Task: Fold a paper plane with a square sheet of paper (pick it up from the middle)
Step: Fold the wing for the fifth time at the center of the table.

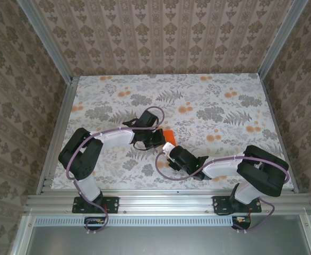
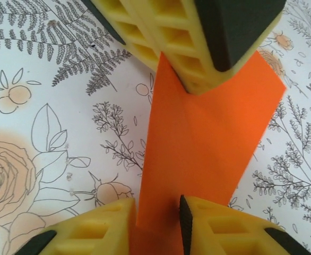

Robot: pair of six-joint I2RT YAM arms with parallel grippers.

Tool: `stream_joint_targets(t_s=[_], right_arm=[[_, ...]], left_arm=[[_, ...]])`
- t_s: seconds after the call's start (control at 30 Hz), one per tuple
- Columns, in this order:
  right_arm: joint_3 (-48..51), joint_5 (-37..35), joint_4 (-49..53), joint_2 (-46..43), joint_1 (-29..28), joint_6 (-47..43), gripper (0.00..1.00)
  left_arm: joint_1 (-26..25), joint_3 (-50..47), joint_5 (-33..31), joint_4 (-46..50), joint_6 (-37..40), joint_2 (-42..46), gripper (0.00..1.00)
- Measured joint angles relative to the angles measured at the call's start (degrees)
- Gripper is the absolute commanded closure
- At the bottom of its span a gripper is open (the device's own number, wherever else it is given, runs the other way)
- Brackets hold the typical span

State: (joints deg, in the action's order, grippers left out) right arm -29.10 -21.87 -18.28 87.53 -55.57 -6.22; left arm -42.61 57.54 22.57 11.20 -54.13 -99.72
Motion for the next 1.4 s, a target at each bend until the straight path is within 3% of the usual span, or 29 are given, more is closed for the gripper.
stream_joint_targets(t_s=[0.2, 0.43, 0.6, 0.7, 0.8, 1.1, 1.4], right_arm=[[0.02, -0.68, -1.01, 0.33, 0.02, 0.96, 0.85], [0.0, -0.59, -1.92, 1.57, -0.09, 3.67, 1.0], [0.02, -0.24, -2.25, 1.64, -0.09, 6.73, 1.0], [0.11, 1.05, -2.73, 1.64, 0.0, 9.46, 1.0], [0.87, 3.56, -4.04, 1.62, 0.28, 12.59, 1.0], [4.11, 11.04, -10.71, 2.03, 2.64, 23.21, 1.0], [4.44, 21.11, -16.35, 5.2, 8.0, 34.12, 1.0]], left_arm=[[0.02, 0.0, 0.09, 0.11, 0.02, -0.31, 0.99], [0.0, 0.0, -0.07, 0.2, 0.24, -0.46, 0.88], [0.2, 0.0, -0.52, 0.5, 0.7, -0.33, 0.74], [0.61, -0.28, -1.44, 1.16, 0.96, 0.66, 0.58], [0.83, -1.9, -3.28, 1.73, 0.74, 4.31, 0.5], [1.14, -5.64, -8.39, 3.34, 0.61, 15.56, 0.48], [1.07, -7.78, -8.63, 2.89, 0.87, 15.93, 0.63]])
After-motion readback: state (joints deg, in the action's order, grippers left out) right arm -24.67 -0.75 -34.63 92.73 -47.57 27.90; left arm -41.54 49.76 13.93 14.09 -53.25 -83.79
